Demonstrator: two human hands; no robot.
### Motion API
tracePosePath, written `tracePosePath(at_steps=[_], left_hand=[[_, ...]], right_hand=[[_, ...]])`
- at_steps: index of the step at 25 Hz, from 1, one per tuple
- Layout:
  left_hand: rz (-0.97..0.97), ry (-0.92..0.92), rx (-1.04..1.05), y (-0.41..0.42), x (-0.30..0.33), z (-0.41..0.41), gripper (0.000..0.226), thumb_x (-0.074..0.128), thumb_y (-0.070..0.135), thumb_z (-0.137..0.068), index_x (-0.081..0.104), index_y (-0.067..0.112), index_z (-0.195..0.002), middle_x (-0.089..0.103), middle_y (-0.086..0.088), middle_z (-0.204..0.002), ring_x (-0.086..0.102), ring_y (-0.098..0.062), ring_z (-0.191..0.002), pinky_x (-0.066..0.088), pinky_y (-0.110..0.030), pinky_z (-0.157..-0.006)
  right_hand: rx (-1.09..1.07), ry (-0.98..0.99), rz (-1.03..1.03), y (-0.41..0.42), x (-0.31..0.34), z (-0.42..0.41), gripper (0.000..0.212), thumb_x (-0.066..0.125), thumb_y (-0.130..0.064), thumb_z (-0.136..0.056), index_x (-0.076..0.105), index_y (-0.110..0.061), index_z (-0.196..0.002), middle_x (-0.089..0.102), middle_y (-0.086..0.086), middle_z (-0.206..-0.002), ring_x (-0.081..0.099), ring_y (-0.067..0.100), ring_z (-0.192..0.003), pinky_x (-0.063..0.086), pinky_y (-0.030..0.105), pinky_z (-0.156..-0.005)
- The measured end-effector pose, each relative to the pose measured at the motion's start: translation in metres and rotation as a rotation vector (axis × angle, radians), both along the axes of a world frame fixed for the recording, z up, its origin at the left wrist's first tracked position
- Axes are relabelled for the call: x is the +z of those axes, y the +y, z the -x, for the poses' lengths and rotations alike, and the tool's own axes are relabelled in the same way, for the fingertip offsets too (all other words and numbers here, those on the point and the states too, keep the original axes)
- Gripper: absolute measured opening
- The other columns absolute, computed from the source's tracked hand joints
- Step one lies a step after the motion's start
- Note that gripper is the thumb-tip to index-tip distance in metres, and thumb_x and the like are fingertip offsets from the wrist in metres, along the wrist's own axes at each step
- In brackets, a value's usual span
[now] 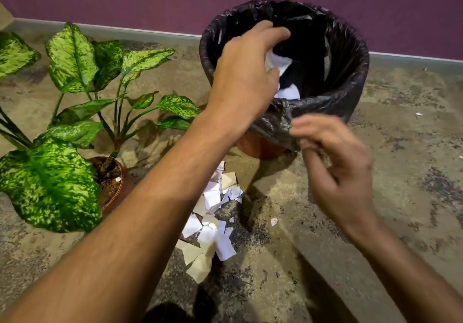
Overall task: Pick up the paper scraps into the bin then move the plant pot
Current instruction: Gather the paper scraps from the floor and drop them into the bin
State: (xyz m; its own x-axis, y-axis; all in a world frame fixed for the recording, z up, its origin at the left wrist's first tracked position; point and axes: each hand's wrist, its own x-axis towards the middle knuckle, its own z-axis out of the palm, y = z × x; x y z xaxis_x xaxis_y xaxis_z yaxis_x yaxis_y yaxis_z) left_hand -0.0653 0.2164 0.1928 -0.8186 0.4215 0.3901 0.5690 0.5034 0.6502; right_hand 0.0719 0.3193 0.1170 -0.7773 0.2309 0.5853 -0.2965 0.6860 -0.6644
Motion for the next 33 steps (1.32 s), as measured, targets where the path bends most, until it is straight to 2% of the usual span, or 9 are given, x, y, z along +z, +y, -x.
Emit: tracePosePath(at_steps=[3, 7, 9, 11, 13, 16, 21, 27, 33], left_hand=[[0.009, 0.013, -0.037, -0.011, -0.017, -0.013, 0.045, 0.061, 0.005, -0.085, 0.060, 0.023, -0.126, 0.051, 0.003, -0.141, 0.036, -0.023, -0.138, 0.029, -0.035, -0.115], [-0.110, 0.240, -0.079, -0.035, -0.054, -0.049, 0.031, 0.057, 0.004, -0.088, 0.065, 0.007, -0.117, 0.057, -0.009, -0.133, 0.040, -0.028, -0.135, 0.025, -0.030, -0.116], [-0.067, 0.279, -0.161, -0.059, -0.087, -0.071, 0.028, 0.056, 0.007, -0.089, 0.064, 0.003, -0.116, 0.056, -0.013, -0.132, 0.040, -0.029, -0.134, 0.028, -0.036, -0.115], [0.104, 0.206, -0.200, -0.092, -0.128, -0.091, 0.032, 0.059, 0.016, -0.090, 0.060, 0.006, -0.121, 0.053, -0.011, -0.136, 0.037, -0.030, -0.136, 0.034, -0.042, -0.112], [0.397, -0.009, -0.131, -0.127, -0.167, -0.102, 0.053, 0.064, 0.031, -0.088, 0.048, 0.012, -0.135, 0.040, -0.009, -0.148, 0.027, -0.032, -0.141, 0.036, -0.047, -0.109], [0.800, -0.369, 0.021, -0.165, -0.209, -0.096, 0.102, 0.062, 0.063, -0.077, 0.006, 0.019, -0.150, -0.001, -0.008, -0.160, -0.003, -0.035, -0.146, 0.020, -0.050, -0.116], [0.764, -0.572, 0.236, -0.201, -0.233, -0.078, 0.133, 0.067, 0.080, -0.053, -0.006, 0.025, -0.149, -0.014, -0.008, -0.159, -0.011, -0.038, -0.144, 0.016, -0.063, -0.110], [0.866, -0.644, 0.267, -0.232, -0.241, -0.070, 0.135, 0.073, 0.073, -0.054, -0.011, 0.026, -0.148, -0.009, -0.011, -0.159, -0.006, -0.036, -0.145, 0.017, -0.067, -0.107], [0.755, -0.481, 0.289, -0.244, -0.236, -0.069, 0.103, 0.078, 0.054, -0.066, 0.023, 0.015, -0.145, 0.028, -0.011, -0.142, 0.027, -0.033, -0.125, 0.039, -0.044, -0.101]], right_hand=[[0.094, -0.222, -0.051, -0.004, -0.046, -0.021, 0.031, 0.058, 0.008, -0.086, 0.068, -0.011, -0.107, 0.066, -0.002, -0.108, 0.061, 0.004, -0.099, 0.049, 0.017, -0.088], [0.074, -0.746, -0.290, 0.002, -0.113, -0.039, 0.036, 0.062, -0.024, -0.090, 0.057, -0.027, -0.126, 0.059, -0.004, -0.128, 0.062, 0.009, -0.098, 0.054, 0.036, -0.092], [0.097, -1.011, -0.375, 0.002, -0.145, -0.048, 0.071, 0.061, -0.053, -0.085, 0.031, -0.028, -0.145, 0.032, -0.001, -0.152, 0.041, 0.018, -0.131, 0.036, 0.043, -0.112], [0.119, -1.187, -0.449, -0.002, -0.172, -0.058, 0.113, 0.055, -0.078, -0.069, -0.002, -0.027, -0.152, -0.007, 0.002, -0.161, 0.000, 0.031, -0.147, 0.008, 0.049, -0.118], [0.121, -1.212, -0.548, -0.010, -0.192, -0.063, 0.131, 0.052, -0.089, -0.056, -0.018, -0.030, -0.148, -0.027, 0.007, -0.157, -0.019, 0.037, -0.144, -0.005, 0.053, -0.114], [0.146, -1.199, -0.549, -0.014, -0.202, -0.051, 0.141, 0.061, -0.089, -0.045, -0.023, -0.036, -0.145, -0.032, 0.006, -0.154, -0.024, 0.037, -0.142, -0.008, 0.057, -0.112], [0.156, -1.132, -0.418, -0.025, -0.203, 0.001, 0.145, 0.072, -0.080, -0.044, -0.024, -0.038, -0.144, -0.034, 0.002, -0.153, -0.028, 0.026, -0.139, -0.014, 0.053, -0.109], [0.379, -1.019, -0.452, -0.061, -0.200, 0.053, 0.137, 0.061, -0.090, -0.042, -0.022, -0.047, -0.142, -0.018, 0.005, -0.159, -0.008, 0.030, -0.147, 0.003, 0.054, -0.115], [0.599, -0.898, -0.635, -0.111, -0.194, 0.040, 0.109, 0.063, -0.079, -0.056, 0.003, -0.052, -0.143, -0.002, -0.003, -0.159, 0.006, 0.028, -0.145, 0.019, 0.052, -0.114]])
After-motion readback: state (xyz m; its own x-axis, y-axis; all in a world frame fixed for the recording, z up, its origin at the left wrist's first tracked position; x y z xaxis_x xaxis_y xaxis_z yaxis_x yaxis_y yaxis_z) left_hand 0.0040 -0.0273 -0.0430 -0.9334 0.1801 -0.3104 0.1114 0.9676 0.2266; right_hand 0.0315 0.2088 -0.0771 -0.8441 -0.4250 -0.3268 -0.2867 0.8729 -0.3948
